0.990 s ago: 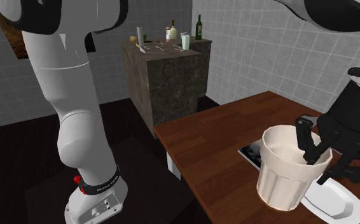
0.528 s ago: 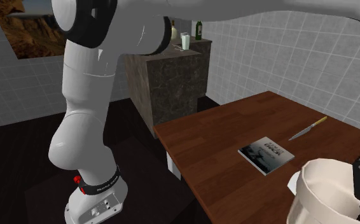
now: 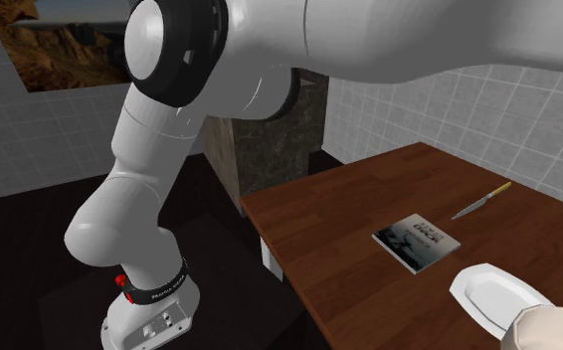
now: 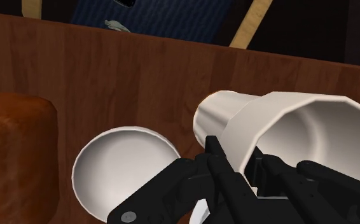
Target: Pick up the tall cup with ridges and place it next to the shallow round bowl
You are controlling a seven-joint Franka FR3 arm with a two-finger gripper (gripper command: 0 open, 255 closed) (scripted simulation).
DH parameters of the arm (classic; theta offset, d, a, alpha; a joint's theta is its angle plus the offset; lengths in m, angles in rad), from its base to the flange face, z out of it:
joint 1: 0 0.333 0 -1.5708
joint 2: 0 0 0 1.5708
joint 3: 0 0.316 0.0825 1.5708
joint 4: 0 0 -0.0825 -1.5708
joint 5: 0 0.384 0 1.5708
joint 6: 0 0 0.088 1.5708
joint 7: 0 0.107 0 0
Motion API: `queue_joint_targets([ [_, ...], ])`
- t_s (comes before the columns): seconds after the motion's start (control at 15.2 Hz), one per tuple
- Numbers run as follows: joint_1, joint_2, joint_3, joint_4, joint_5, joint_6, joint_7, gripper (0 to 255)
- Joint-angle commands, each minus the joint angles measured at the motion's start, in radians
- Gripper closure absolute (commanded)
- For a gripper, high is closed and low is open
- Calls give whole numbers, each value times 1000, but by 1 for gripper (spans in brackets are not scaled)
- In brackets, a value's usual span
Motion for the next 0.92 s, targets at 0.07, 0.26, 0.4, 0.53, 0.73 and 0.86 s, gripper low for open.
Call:
queue_joint_targets([
  [0.07,10,2,1,-40,3,39,-6,255],
  [0.26,20,4,3,-80,6,78,-13,255],
  [0.4,25,7,5,-104,9,103,-17,255],
  [0.53,30,11,7,-127,13,127,-22,255],
  [0.73,35,18,11,-159,20,162,-29,255],
  [0.86,37,24,15,-179,26,185,-34,255],
])
